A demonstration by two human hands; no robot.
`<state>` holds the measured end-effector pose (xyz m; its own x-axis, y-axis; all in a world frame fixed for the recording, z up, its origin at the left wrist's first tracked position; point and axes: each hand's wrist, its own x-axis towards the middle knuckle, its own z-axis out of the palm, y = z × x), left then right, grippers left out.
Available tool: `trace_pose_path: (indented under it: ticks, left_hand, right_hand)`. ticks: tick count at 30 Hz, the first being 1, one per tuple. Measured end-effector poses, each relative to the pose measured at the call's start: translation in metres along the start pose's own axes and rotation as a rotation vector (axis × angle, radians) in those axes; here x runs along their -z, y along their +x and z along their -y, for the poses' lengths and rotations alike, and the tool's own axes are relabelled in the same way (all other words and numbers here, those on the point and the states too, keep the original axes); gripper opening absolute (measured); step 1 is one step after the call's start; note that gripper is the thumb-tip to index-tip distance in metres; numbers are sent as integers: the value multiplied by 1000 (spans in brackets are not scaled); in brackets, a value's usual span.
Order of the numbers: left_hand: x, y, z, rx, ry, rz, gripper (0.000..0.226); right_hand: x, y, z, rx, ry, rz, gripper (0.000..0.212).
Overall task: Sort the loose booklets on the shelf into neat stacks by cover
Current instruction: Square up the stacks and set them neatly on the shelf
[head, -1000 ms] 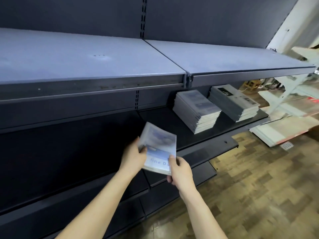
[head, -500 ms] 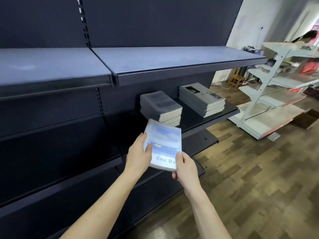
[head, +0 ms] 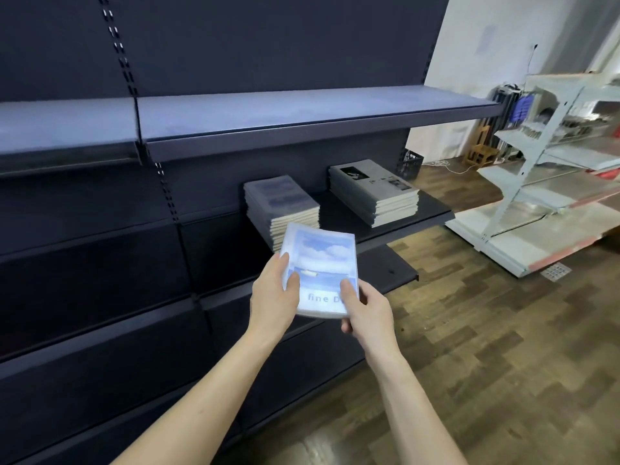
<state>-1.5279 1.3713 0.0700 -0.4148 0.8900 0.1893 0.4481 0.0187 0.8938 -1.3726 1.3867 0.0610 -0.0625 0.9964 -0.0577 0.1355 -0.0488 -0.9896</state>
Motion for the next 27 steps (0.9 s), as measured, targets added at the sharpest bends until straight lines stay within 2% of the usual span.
trace_pose_path:
  ticks: [9, 10, 12, 14, 17, 22, 25, 27]
  left_hand:
    - [-13, 56, -5, 26, -39, -109, 41]
    - [-14, 63, -4, 35, -35, -123, 43]
    - [-18, 80, -2, 67, -42, -163, 45]
    - [-24, 99, 2, 67, -30, -217, 37]
    - [-34, 127, 5, 73, -32, -282, 27]
    - [-42, 165, 2, 187, -125, -254, 48]
    - [-45, 182, 2, 245, -152, -232, 54]
    - [-48, 191, 2, 239, -142, -241, 49]
  right_hand:
    - [-9, 69, 24, 34, 52, 88, 19]
    - [-10, 76, 25, 45, 41, 85, 23]
    - [-14, 95, 28, 57, -6, 75, 44]
    - [-17, 115, 27, 90, -46, 105, 63]
    - [-20, 144, 32, 139, -110, 191, 74]
    - [-25, 190, 39, 211, -156, 279, 88]
    - [-28, 215, 42, 230, -203, 295, 90]
    - [-29, 231, 43, 241, -252, 296, 77]
